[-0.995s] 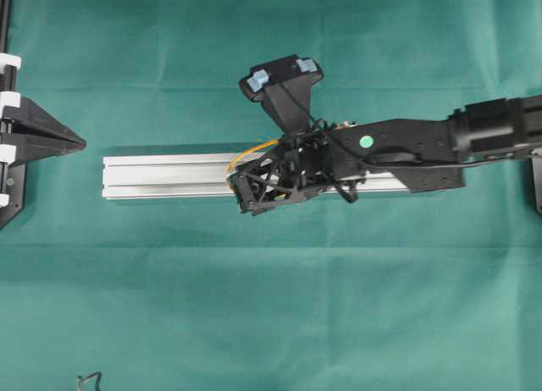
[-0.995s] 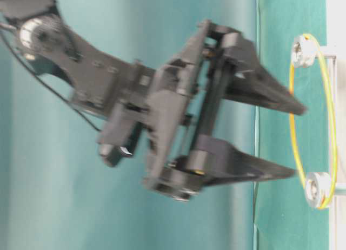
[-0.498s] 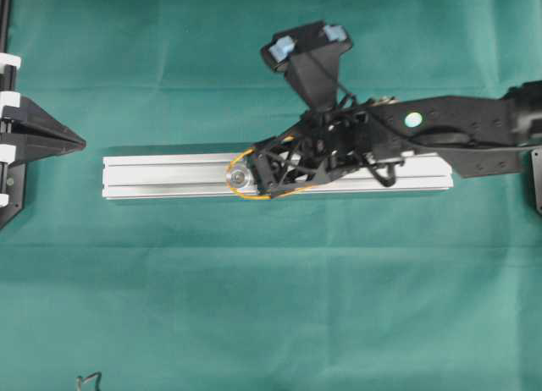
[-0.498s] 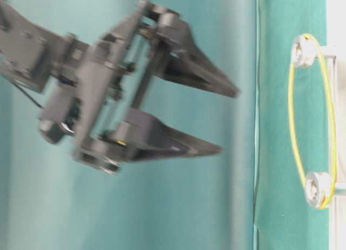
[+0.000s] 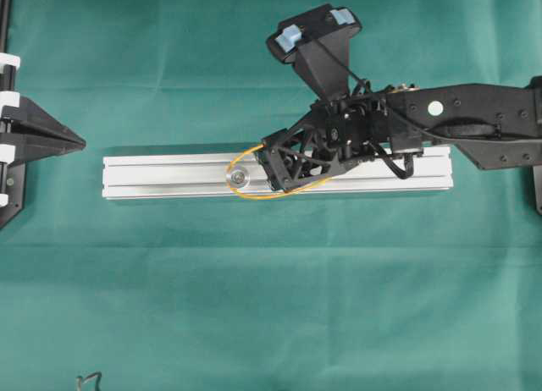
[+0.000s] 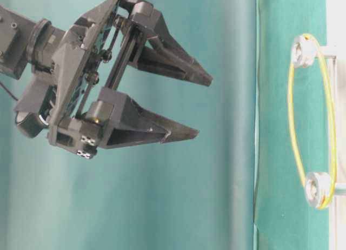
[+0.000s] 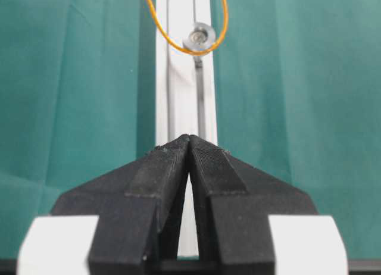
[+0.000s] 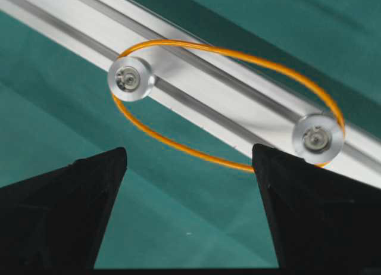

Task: Hook the rubber onto the shaft.
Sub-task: 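Lift the open right gripper up and away from the rail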

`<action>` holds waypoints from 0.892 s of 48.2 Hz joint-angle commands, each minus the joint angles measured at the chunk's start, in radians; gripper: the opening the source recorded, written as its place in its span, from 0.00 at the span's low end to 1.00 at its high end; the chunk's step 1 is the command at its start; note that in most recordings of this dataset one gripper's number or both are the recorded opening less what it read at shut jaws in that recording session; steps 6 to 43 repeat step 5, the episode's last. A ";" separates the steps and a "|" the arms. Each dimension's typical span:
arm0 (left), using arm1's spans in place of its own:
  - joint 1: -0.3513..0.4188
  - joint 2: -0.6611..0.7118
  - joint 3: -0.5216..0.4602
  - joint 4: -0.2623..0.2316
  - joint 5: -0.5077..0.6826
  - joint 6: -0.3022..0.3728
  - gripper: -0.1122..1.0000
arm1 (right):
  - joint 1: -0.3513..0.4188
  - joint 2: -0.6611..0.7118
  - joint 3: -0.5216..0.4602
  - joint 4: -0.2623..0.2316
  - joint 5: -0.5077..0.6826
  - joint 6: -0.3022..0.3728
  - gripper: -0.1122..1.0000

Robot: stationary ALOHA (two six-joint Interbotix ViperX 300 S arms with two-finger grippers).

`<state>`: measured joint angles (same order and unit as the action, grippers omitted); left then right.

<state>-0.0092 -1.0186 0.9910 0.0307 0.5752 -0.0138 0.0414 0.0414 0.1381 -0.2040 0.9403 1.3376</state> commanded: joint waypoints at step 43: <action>-0.002 0.005 -0.032 0.002 -0.008 -0.006 0.12 | 0.003 -0.040 -0.014 0.002 -0.003 -0.169 0.91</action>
